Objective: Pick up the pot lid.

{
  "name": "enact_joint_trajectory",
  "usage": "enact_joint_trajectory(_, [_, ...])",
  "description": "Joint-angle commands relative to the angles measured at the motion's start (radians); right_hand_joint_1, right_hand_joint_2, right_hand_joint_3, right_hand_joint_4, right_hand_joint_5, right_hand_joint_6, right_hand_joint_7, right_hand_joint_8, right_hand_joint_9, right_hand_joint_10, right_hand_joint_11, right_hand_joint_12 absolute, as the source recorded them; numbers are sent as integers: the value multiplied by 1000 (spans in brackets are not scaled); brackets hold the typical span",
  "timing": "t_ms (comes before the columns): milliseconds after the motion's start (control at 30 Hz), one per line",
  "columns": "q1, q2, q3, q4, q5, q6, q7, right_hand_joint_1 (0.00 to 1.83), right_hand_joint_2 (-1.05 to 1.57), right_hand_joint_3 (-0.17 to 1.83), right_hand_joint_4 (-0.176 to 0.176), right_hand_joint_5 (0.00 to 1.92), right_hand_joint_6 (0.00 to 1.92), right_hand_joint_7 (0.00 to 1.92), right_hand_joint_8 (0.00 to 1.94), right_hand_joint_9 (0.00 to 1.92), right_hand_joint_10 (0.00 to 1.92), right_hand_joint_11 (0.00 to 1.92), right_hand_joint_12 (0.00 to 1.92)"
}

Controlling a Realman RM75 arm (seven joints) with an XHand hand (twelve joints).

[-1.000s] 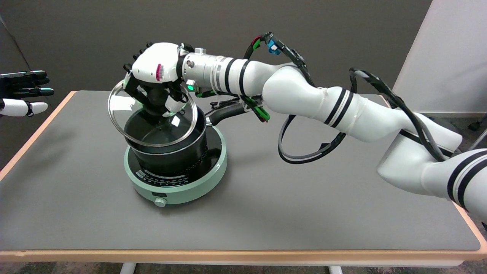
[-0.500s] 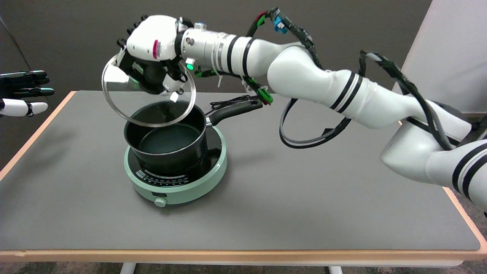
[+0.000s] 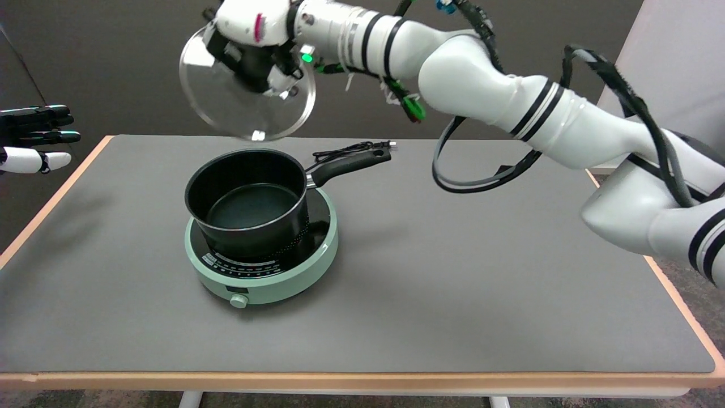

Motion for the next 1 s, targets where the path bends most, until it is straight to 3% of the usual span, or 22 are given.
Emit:
enact_joint_trajectory(33, [1,151,93,-132,-152,116,-42,1382,753,692,176,728,1246,1010,1168,929,1324,814,1054])
enact_joint_trajectory(367, [-124,221,330,-203,-265,141,-42,1382,755,688,176,728,1255,1011,1164,933,1318,821,1061])
enact_joint_trajectory(567, [-220,256,501,-182,-338,150,-38,1386,733,718,176,732,1284,1025,1155,944,1334,836,1169])
enact_joint_trajectory(1000, [-614,236,992,-21,-335,312,-32,1385,738,711,176,731,1287,1022,1157,946,1334,839,1210])
